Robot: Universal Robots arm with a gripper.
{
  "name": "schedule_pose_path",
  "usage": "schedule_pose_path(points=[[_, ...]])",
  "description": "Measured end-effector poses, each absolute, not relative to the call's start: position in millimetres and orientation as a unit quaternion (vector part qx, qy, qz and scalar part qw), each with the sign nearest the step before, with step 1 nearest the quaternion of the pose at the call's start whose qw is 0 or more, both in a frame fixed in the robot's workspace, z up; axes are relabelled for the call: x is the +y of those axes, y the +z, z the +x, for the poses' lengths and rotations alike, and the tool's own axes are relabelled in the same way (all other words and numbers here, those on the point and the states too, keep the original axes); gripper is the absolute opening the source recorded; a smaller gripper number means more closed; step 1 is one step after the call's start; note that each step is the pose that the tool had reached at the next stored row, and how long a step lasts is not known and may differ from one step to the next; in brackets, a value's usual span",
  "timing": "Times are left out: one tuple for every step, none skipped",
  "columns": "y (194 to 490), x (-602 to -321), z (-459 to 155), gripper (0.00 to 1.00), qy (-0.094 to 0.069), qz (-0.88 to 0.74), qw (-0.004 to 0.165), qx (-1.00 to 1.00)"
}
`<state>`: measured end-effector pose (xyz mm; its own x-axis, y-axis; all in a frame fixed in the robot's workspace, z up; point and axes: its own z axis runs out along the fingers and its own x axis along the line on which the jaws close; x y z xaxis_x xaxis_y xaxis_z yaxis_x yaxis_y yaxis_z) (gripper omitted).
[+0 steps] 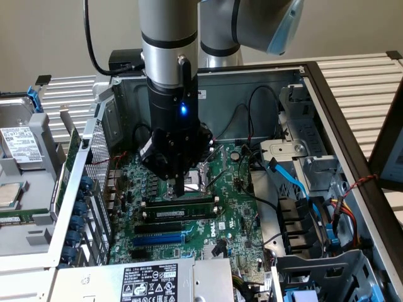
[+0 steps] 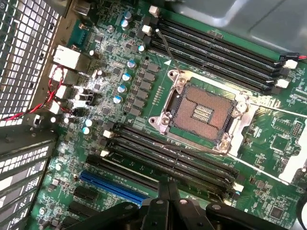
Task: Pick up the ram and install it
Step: 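Press down the ram until it locks into place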
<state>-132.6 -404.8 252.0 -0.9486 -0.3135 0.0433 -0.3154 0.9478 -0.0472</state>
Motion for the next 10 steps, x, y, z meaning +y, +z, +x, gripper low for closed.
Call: schedule_pose_path(points=[[251.9, -404.7, -132.6, 0.11, 0.031, 0.133, 0.017, -0.990], [251.9, -404.7, -132.6, 0.11, 0.034, 0.108, 0.015, -0.993], [251.9, -404.7, -132.6, 0.11, 0.034, 0.104, 0.015, -0.994], [252.0, -404.7, -132.6, 0.11, 0.034, 0.100, 0.014, -0.994], [251.9, -404.7, -132.6, 0.11, 0.035, 0.096, 0.014, -0.995], [251.9, -404.7, -132.6, 0.11, 0.035, 0.092, 0.014, -0.995], [252.0, -404.7, -132.6, 0.11, 0.035, 0.087, 0.014, -0.995], [252.0, -404.7, -132.6, 0.11, 0.035, 0.083, 0.013, -0.996], [252.0, -404.7, -132.6, 0.11, 0.035, 0.079, 0.013, -0.996], [251.9, -404.7, -132.6, 0.11, 0.035, 0.075, 0.013, -0.996]])
